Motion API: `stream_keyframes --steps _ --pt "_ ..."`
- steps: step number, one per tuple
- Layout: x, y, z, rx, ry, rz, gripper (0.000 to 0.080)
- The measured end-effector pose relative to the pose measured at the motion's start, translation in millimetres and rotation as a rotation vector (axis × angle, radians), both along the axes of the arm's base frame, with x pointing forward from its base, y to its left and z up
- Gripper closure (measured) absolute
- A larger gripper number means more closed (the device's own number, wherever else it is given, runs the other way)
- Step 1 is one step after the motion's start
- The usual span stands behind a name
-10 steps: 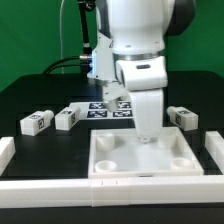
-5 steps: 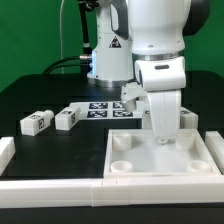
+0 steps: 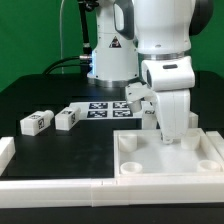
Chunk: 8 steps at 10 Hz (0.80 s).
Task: Assemble one leg
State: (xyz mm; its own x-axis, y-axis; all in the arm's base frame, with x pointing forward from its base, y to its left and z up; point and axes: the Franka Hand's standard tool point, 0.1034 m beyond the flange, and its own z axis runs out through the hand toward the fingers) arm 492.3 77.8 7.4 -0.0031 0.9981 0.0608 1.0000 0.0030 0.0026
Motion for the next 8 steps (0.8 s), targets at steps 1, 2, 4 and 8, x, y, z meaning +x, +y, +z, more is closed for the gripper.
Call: stream_keyframes --steps 1,2,4,8 --pt "0.1 -0.3 0.0 0.0 0.0 -0.001 0.0643" --pt "0.1 -0.5 0.0 0.0 0.0 -0.001 0.0643" --pt "0.1 -0.8 0.0 0.0 0.0 -0.001 0.0267" --pt "0.2 -1.2 -0.1 0.0 0.0 -0.002 0.0156"
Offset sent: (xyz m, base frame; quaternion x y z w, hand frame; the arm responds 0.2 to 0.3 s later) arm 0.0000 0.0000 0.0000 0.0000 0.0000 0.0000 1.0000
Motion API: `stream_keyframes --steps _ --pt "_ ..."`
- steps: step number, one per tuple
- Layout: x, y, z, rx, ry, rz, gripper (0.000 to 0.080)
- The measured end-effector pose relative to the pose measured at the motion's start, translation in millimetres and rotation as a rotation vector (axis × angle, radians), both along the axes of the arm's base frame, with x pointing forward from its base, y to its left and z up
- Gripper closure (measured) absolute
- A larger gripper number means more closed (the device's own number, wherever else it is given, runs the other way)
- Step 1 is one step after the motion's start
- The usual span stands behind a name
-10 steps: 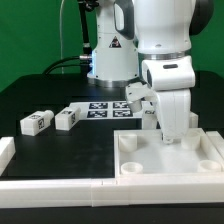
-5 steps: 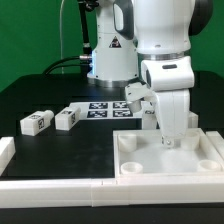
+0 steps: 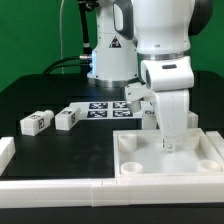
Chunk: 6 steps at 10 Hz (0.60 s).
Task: Assemble one leg
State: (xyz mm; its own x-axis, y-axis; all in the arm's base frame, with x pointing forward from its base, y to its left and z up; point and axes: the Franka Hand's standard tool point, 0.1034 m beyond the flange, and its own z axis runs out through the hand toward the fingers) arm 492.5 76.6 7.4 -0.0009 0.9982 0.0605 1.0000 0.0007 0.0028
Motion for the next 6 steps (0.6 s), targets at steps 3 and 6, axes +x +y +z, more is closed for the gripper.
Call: stream_keyframes --steps 3,6 --pt "0.0 -0.2 0.0 0.0 0.0 0.0 0.015" --pt "-9.0 1.7 21.4 -0.008 -0.02 -0.044 0.015"
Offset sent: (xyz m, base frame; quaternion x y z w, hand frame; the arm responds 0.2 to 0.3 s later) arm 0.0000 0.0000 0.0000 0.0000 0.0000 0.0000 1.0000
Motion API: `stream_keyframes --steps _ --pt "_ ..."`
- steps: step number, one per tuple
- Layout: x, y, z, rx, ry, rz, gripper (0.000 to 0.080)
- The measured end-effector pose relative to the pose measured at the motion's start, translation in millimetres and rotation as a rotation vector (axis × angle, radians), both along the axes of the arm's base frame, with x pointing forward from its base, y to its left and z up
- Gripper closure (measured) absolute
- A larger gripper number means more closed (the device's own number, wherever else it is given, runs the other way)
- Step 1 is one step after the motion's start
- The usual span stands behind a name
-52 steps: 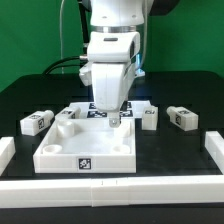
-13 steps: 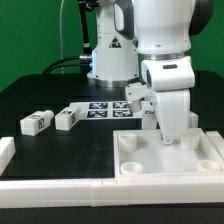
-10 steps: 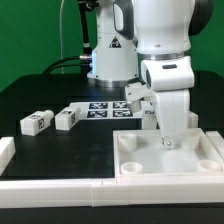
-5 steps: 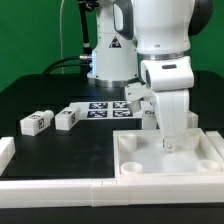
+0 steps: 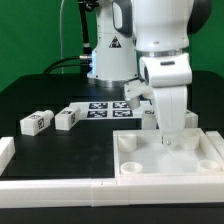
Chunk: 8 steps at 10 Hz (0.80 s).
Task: Assemble one leg
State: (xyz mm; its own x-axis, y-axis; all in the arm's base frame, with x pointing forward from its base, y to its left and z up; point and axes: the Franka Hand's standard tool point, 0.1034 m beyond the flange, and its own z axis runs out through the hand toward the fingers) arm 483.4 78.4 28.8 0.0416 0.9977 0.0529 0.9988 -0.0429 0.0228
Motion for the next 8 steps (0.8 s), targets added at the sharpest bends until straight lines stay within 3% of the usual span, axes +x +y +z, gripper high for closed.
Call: stream_keyframes --steps 1,2,5,8 --pt "-2.0 4.0 17.7 -0.011 -0.008 -0.013 0.015" --pt "-2.1 5.2 22.7 -0.012 -0.016 -0.014 0.015" --pt "-3.7 4.1 19.6 -0.008 -0.006 -0.094 0.015" --pt "-3.9 4.8 19.5 0.004 0.01 -0.405 0.015"
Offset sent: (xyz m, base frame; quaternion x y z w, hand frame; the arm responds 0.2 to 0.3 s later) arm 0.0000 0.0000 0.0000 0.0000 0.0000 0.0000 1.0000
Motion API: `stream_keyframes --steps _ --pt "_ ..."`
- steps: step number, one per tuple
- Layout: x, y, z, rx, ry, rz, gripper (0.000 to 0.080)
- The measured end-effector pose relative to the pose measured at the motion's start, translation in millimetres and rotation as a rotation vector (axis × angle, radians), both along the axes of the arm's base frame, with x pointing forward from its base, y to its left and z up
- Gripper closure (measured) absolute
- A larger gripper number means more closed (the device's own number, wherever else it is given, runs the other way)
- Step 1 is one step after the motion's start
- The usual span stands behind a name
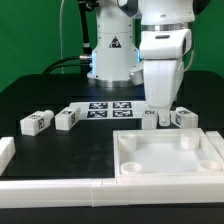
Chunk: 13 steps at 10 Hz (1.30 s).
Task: Assemble one leg
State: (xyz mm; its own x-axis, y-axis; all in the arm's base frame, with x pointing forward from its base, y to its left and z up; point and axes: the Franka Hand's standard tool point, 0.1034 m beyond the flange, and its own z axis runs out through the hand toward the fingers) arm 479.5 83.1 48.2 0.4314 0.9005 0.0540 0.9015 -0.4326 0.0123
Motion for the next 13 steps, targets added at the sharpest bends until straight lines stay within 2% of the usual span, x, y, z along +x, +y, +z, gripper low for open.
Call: stream_keyframes --steps 1,3,6,8,9,11,12,13 --pt "-0.3 0.5 0.0 0.013 -0.004 -0.116 0.015" --pt "-14.8 4.8 -4.1 0.059 -0.022 -0.395 0.015" --pt "-23.1 26.1 -6.0 0.099 0.011 -0.776 0.015" --pt "-27.8 40.9 -6.4 0.103 0.021 -0.811 0.015" --pt "-31.0 45.5 -7.4 0.095 0.034 -0.798 0.015" --pt "-30.1 44.7 -7.7 0.083 0.052 -0.799 0.015" --pt "-34.7 45.5 -9.2 0.052 0.098 -0.794 0.015" --pt "-42.3 46.9 -8.7 -0.017 0.203 -0.787 0.015"
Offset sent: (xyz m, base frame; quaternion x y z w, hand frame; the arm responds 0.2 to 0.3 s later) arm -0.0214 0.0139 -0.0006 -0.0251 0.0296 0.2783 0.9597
